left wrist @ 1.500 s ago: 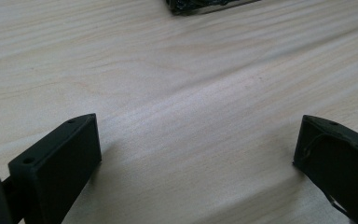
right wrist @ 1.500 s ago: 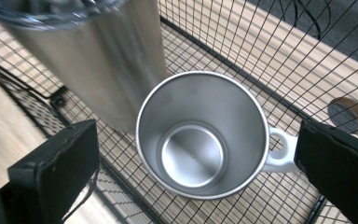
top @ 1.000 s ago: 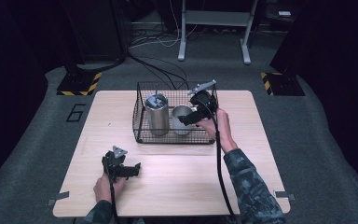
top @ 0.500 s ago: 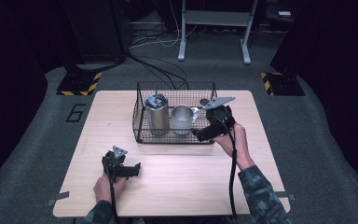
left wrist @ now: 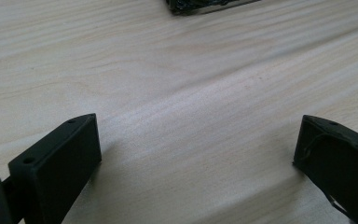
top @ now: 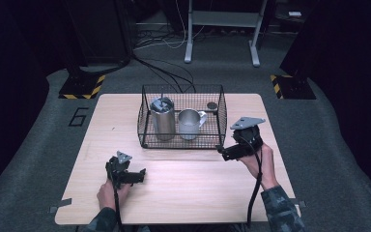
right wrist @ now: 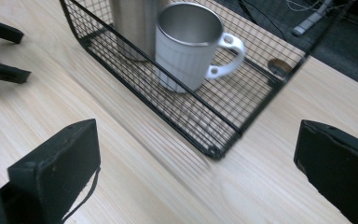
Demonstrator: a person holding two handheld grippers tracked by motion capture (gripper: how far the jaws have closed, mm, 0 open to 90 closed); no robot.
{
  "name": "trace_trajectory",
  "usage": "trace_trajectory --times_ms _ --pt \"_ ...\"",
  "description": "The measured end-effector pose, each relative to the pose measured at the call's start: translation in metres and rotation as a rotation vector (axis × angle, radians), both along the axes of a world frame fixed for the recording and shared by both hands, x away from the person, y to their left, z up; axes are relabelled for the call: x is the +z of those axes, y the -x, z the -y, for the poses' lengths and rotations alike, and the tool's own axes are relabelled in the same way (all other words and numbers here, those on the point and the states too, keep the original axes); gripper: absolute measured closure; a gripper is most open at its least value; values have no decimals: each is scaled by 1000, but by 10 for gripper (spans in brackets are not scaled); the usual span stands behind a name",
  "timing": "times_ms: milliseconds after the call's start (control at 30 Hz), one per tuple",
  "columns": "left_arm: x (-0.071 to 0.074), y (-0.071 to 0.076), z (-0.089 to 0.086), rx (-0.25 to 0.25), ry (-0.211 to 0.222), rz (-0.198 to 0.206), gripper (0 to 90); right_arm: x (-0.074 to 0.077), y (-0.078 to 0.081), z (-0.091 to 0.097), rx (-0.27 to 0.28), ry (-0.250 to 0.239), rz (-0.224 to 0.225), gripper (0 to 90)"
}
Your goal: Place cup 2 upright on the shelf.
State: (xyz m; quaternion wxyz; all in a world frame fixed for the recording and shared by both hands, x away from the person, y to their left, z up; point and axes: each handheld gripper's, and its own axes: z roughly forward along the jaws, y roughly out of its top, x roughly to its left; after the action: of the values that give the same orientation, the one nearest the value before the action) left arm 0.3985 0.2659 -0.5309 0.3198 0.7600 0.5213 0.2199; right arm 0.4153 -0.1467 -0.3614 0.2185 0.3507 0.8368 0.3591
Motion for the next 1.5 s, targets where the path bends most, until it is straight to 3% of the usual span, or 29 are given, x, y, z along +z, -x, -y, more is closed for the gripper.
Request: trace_trajectory --times_ms 333,433,733,867,1133,1233,1367,1500 --pt "0 0 0 -1 -1 0 4 -36 16 31 -103 -15 -30 0" --pt "0 0 0 0 0 0 4 -50 20 41 -134 0 -45 0" --pt "0 0 0 0 0 0 3 -99 27 66 -243 -19 -114 0" --pt "0 0 0 -3 -3 -5 3 -121 30 77 -268 -26 -139 0" --pt "0 0 0 1 0 0 3 -150 34 91 -315 -29 -148 0" --pt "0 0 0 -1 -2 1 3 -159 35 93 -322 -5 -171 0" --pt "0 0 0 1 0 1 3 -169 41 102 -335 -65 -115 0" --pt "0 0 0 -6 -6 1 3 -169 42 101 -340 -72 -112 0"
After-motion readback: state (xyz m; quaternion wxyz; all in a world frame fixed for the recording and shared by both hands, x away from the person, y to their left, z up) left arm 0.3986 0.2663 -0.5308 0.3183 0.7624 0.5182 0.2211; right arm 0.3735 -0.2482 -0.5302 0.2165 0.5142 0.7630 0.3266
